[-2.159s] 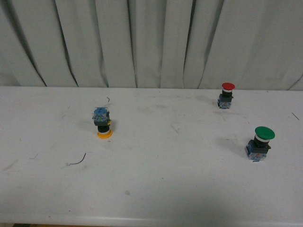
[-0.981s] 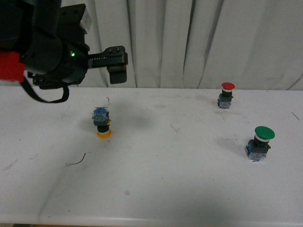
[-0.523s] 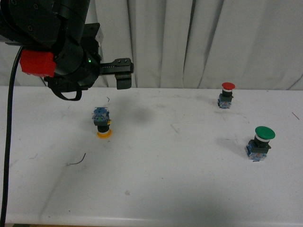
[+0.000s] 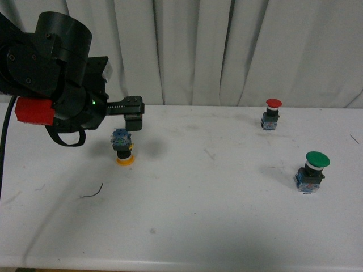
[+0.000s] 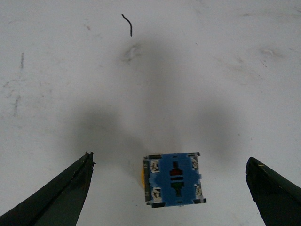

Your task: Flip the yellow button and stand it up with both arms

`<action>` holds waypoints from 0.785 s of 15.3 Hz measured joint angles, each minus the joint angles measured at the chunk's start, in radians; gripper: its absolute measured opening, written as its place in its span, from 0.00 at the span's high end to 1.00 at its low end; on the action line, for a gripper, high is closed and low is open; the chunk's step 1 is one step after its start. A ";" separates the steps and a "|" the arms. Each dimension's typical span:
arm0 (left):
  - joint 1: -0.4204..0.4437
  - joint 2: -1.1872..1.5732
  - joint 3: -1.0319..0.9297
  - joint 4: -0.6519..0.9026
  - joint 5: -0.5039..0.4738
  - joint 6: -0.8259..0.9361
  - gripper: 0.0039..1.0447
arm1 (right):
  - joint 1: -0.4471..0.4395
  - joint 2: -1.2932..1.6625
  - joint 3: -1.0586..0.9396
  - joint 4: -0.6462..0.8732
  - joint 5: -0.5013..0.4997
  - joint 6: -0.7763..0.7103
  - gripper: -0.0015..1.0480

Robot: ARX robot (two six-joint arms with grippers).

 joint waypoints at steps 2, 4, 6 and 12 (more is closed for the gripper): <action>-0.019 0.017 -0.015 0.014 0.007 0.017 0.06 | 0.000 0.000 0.000 0.000 0.000 0.000 0.06; -0.020 0.037 -0.016 0.018 -0.009 0.037 0.06 | 0.000 0.000 0.000 0.000 0.000 0.000 0.06; -0.019 0.047 -0.016 0.018 -0.013 0.038 0.06 | 0.000 0.000 0.000 0.000 0.000 0.000 0.06; -0.025 0.050 -0.016 0.024 -0.018 0.034 0.10 | 0.000 0.000 0.000 0.000 0.000 0.000 0.06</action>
